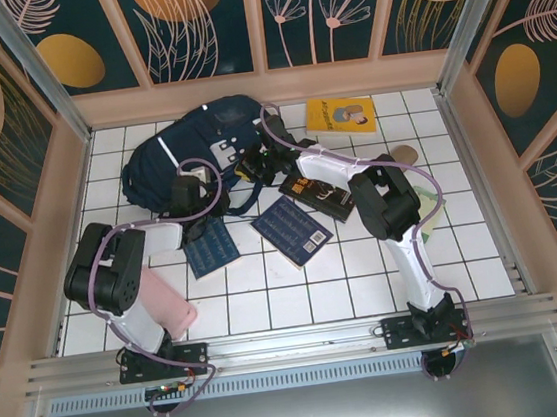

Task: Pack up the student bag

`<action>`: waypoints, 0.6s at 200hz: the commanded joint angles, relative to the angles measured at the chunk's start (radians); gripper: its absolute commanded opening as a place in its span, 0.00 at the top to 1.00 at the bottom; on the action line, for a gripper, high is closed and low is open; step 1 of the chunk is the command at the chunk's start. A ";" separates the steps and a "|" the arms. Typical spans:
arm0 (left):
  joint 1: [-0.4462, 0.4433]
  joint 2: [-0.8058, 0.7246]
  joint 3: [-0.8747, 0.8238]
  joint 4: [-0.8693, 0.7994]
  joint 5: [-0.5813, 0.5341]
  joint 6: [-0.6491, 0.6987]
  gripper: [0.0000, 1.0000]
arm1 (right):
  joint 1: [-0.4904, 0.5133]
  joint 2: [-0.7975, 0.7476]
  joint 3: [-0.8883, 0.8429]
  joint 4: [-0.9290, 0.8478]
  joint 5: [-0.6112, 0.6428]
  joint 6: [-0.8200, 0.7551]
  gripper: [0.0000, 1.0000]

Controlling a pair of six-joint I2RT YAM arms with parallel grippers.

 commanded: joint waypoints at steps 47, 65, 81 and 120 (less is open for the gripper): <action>-0.004 0.062 0.059 -0.008 -0.053 0.000 0.65 | -0.019 0.036 0.049 0.058 0.012 -0.005 1.00; -0.005 0.041 0.048 -0.011 -0.058 -0.002 0.61 | -0.030 0.066 0.082 0.025 0.052 -0.042 1.00; -0.003 0.009 0.040 -0.022 -0.063 -0.007 0.60 | -0.041 0.105 0.122 -0.006 0.071 -0.066 1.00; -0.003 -0.012 0.044 -0.040 -0.066 -0.003 0.62 | -0.053 0.162 0.167 -0.017 0.100 -0.080 1.00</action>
